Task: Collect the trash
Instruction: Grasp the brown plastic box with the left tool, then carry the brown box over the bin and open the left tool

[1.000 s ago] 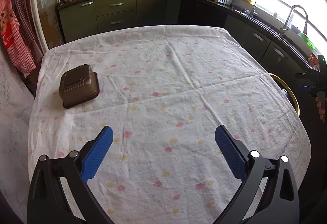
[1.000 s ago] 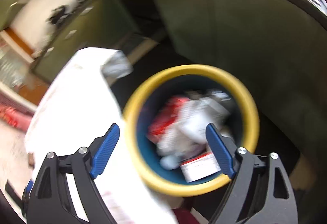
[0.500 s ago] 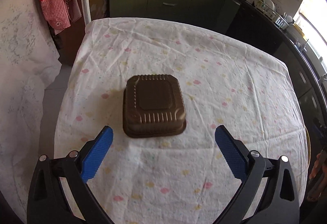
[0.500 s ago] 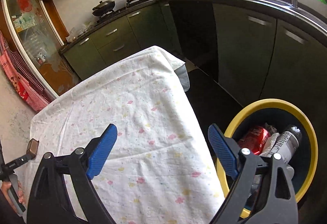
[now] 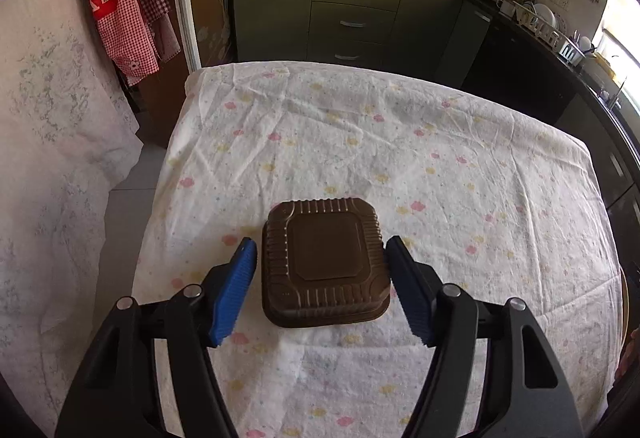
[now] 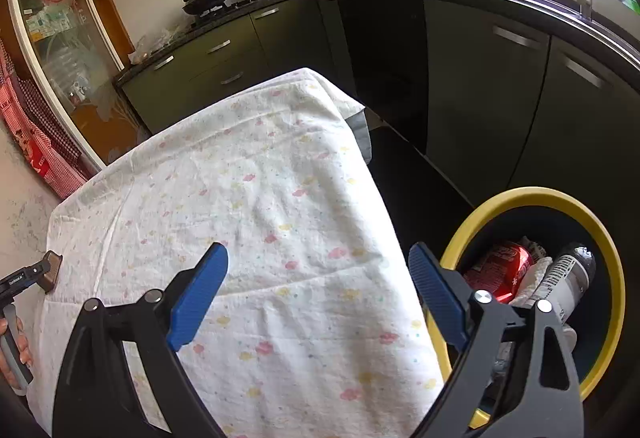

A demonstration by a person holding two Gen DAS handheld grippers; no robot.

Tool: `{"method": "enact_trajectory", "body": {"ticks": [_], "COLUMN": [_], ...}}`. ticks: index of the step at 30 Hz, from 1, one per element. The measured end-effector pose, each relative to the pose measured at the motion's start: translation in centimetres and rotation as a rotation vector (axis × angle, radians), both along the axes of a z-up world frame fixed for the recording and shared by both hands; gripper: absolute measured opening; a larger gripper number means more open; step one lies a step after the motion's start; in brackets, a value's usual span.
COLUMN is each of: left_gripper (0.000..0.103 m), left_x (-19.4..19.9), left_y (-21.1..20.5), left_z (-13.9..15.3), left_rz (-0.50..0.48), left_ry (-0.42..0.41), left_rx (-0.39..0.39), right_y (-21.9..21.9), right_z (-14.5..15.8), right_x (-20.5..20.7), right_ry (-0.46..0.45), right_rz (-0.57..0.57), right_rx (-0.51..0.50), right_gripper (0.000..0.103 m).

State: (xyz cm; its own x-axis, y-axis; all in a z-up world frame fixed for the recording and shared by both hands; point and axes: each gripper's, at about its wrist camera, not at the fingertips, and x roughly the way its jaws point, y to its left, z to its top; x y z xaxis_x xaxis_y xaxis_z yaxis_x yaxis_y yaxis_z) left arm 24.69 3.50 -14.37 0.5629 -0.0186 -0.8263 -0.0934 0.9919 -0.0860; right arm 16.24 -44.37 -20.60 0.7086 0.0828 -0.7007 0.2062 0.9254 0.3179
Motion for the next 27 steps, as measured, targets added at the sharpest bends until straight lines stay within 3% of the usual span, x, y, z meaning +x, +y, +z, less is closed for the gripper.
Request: {"method": "enact_trajectory", "body": {"ticks": [4,8,13,20,27], "left_gripper": [0.066,0.06,0.058,0.058,0.059], "left_x": [0.4,0.7,-0.7,-5.9,-9.2], "left_y": [-0.4,-0.8,-2.5,-13.0,-27.5], "left_z": [-0.6,-0.7,0.9,5.7,7.3], "left_rz": [-0.01,-0.031,-0.099,-0.414,-0.775], "left_ry": [0.016,0.009,-0.028,-0.098,-0.112], "left_rx": [0.003,0.02,0.033,0.037,-0.003], "right_y": [-0.2,-0.4,-0.3,-1.0,-6.6], "right_z": [0.0,-0.1,-0.3,0.5,4.7], "right_x": [-0.1,0.0,0.1,-0.3,-6.1], "right_ry": [0.0,0.005,0.014,0.006,-0.064], "right_rz": [-0.005,-0.007,0.0,-0.032,-0.207], "right_rx": [0.008,0.011,-0.002,-0.021,-0.11], "right_gripper": [0.087,0.087,0.088,0.088,0.088]}}
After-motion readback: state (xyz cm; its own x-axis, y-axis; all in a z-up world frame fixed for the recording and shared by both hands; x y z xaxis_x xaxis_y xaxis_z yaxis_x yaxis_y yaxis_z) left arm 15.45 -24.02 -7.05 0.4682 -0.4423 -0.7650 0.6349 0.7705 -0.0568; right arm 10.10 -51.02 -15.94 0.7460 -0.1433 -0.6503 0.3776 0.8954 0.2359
